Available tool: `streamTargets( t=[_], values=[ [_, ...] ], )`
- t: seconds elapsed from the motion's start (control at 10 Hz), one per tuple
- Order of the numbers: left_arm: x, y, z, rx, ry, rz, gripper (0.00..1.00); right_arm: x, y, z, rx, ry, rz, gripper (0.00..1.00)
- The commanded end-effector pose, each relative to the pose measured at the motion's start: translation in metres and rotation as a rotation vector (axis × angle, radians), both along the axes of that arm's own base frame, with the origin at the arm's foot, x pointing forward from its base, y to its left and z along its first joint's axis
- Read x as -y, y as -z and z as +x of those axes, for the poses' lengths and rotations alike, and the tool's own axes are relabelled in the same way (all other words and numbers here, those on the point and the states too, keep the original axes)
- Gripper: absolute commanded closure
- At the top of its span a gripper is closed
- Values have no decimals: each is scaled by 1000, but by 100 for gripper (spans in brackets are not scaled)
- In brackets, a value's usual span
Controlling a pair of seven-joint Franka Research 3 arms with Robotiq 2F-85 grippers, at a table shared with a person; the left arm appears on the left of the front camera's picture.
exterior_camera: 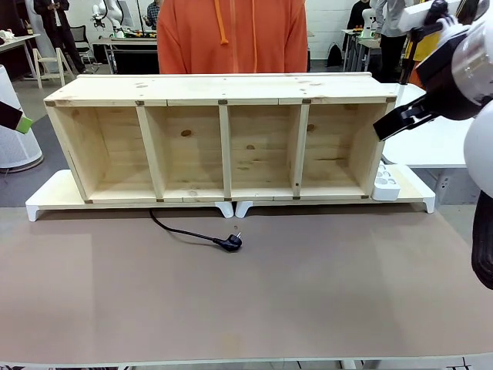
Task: Perform cable management.
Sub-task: When the cord part of the Power Cable appears at the lower middle area of the table and stops, grasp the cord part of the Power Cable.
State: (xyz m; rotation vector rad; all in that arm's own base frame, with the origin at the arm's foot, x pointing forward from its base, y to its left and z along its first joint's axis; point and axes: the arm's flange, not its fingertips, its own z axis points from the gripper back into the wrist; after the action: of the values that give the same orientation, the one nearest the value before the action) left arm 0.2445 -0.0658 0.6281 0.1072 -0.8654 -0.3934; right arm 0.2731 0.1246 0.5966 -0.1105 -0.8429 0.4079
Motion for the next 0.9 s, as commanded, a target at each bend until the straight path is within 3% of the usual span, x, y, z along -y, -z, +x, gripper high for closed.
streamTargets(
  t=[0.0, 0.8],
  values=[
    [0, -1, -1, 7, -2, 1, 0, -22, -1, 18, -43, -97, -12, 0],
    [0, -1, -1, 7, -2, 1, 0, -106, 57, 67, -176, -412, -35, 0]
  ],
)
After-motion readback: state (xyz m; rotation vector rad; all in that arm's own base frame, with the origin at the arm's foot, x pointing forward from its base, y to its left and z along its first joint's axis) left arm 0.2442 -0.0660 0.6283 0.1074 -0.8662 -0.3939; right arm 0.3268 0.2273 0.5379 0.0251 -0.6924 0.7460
